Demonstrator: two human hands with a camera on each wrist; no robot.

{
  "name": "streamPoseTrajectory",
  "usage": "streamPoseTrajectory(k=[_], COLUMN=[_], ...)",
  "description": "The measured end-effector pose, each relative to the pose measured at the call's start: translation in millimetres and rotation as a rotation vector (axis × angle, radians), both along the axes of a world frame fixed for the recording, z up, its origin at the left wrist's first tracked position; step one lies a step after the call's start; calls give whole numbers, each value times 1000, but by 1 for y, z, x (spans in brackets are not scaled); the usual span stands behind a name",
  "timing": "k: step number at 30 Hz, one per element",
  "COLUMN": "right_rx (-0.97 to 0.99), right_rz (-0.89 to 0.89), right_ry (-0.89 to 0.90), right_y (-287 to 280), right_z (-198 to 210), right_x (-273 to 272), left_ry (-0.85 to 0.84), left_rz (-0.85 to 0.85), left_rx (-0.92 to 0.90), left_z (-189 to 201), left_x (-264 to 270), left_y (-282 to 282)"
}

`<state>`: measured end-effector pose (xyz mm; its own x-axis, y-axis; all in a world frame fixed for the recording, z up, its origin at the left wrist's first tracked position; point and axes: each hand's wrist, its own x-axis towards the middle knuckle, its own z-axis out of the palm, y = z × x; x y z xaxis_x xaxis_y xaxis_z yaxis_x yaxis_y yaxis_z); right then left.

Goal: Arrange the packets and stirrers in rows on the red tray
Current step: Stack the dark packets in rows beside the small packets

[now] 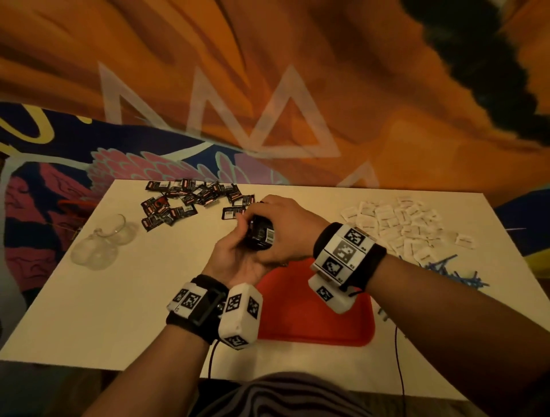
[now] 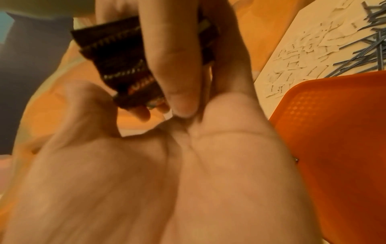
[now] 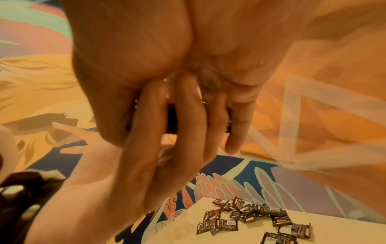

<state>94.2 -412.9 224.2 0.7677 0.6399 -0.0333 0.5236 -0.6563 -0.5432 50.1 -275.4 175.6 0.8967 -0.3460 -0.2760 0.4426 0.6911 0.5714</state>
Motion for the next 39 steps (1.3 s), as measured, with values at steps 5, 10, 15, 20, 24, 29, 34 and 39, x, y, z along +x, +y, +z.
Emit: streamPoseTrajectory(k=[5, 10, 15, 20, 24, 29, 34, 39], right_rx=[15, 0, 1, -90, 207, 474, 715, 332], right_rz=[13, -6, -58, -79, -218, -704, -808, -885], right_ry=[-5, -16, 15, 74, 168, 423, 552, 69], right_y=[1, 14, 37, 64, 80, 87, 105, 108], right_z=[8, 12, 17, 4, -2, -28, -46, -47], right_x=[-6, -9, -10, -10, -15, -12, -16, -20], left_ry=[-15, -26, 1, 124, 155, 120, 138, 50], left_rz=[15, -24, -124, -189, -162, -46, 67, 191], left_rx=[-18, 8, -29, 148, 255, 351, 618, 774], left_z=[1, 6, 13, 16, 11, 5, -10, -17], left_x=[-5, -2, 5, 17, 22, 31, 37, 37], left_y=[-1, 9, 39, 67, 90, 115, 122, 116])
